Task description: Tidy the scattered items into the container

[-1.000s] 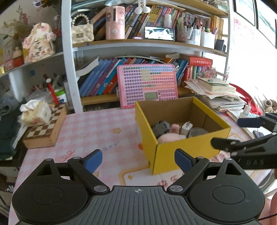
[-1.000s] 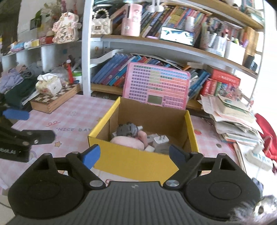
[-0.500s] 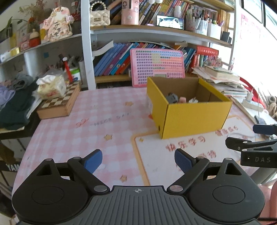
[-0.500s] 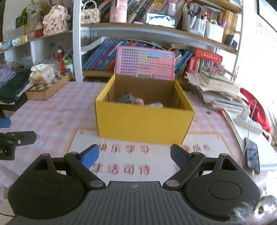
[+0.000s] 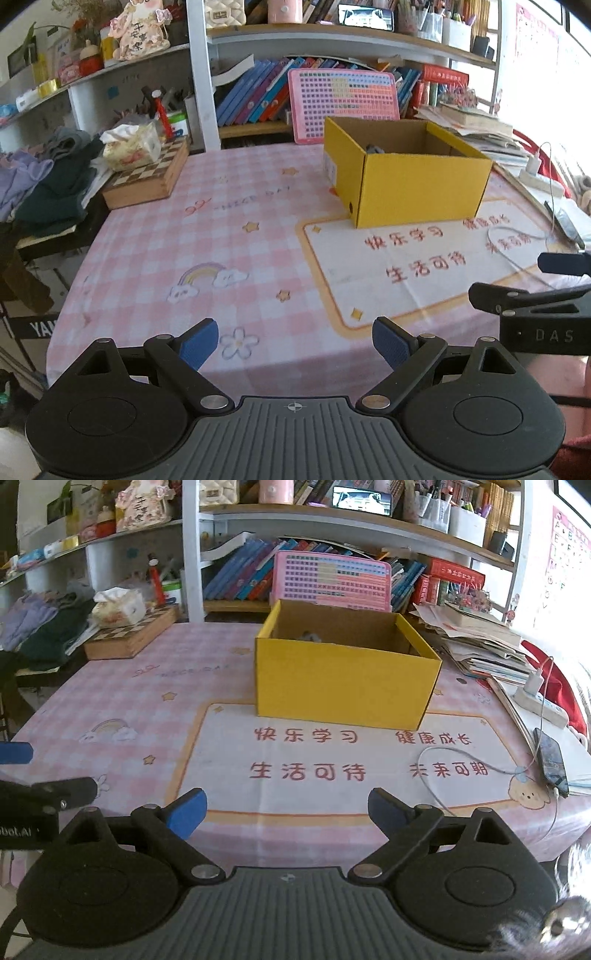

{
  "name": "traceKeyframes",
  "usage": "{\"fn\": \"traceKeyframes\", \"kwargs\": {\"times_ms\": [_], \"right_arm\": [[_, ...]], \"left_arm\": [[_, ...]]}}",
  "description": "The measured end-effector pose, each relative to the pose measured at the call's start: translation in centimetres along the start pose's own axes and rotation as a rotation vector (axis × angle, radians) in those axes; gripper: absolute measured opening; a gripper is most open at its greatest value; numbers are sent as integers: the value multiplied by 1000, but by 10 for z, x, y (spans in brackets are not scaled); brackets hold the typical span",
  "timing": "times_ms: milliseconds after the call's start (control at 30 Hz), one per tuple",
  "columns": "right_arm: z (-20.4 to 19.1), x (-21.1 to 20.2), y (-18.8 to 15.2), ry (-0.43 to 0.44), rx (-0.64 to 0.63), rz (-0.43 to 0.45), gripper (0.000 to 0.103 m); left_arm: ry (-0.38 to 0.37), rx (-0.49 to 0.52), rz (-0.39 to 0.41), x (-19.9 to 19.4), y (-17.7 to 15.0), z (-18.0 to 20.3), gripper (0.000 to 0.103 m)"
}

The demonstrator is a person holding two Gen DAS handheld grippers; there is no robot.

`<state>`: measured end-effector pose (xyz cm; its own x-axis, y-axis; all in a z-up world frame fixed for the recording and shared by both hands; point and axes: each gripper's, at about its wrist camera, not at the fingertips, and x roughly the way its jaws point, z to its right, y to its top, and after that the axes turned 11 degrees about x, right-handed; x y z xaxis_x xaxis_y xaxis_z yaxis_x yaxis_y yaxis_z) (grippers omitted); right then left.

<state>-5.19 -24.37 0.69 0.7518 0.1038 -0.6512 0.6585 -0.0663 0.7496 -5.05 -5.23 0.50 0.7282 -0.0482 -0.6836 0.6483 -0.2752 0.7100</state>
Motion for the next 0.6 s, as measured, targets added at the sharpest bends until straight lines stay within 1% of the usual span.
{"fn": "traceKeyframes", "kwargs": {"times_ms": [133,267,433,600], "right_arm": [[0,-1,-4,-7,20,-27,96],[-4,-1,-6,-2,7,-41,96],[-9,-3,-8,14,-36,-42,96],[-10,-3,-8,14,-39,-43,96]], "left_arm": [[11,-26,-19,-5,-8,-6,93],[15,-54,-37,-6,-13,-10,94],[16,-48,-39,-7,-14,-7,97],[16,-42,-37,-8,-13,-6,97]]}}
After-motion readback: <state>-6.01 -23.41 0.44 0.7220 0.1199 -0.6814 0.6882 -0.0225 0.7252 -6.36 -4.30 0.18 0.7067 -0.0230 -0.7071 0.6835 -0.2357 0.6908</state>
